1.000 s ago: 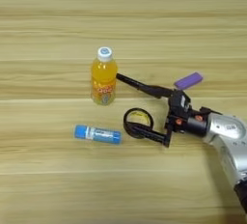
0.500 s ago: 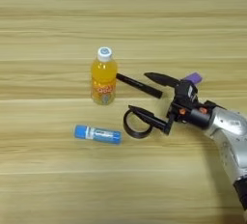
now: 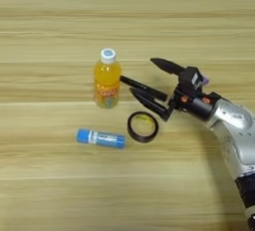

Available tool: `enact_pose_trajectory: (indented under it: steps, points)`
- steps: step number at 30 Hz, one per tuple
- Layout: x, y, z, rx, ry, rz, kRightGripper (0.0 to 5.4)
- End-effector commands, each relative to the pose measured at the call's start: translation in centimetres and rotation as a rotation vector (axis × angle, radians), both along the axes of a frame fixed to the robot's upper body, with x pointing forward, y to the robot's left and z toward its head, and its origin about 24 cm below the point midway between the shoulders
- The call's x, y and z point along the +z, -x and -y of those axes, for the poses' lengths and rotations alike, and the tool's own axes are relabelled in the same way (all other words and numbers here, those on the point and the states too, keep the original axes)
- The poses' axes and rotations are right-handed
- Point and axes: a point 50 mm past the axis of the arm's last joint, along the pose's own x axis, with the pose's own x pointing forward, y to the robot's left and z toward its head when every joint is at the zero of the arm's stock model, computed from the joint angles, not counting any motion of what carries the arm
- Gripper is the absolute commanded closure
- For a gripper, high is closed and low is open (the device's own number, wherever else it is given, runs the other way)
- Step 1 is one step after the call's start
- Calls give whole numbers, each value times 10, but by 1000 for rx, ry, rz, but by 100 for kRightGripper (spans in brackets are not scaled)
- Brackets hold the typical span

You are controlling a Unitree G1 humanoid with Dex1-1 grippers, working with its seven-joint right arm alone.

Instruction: Move the objects on the table

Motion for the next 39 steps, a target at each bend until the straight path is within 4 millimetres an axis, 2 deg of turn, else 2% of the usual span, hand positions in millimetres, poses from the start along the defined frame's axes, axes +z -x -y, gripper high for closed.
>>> enact_pose_trajectory:
  steps: [1, 8, 17, 30, 37, 39]
  points:
    - [29, -11, -13, 32, 16, 123, 5]
    - [28, -14, -26, 55, 39, 125, 5]
    - [29, -25, -40, 5, 24, 110, 5]
    - [24, -28, -66, 54, 31, 78, 5]
    - [25, -40, -82, -8, 3, 46, 5]
    - [24, -40, -85, -11, 3, 44, 34]
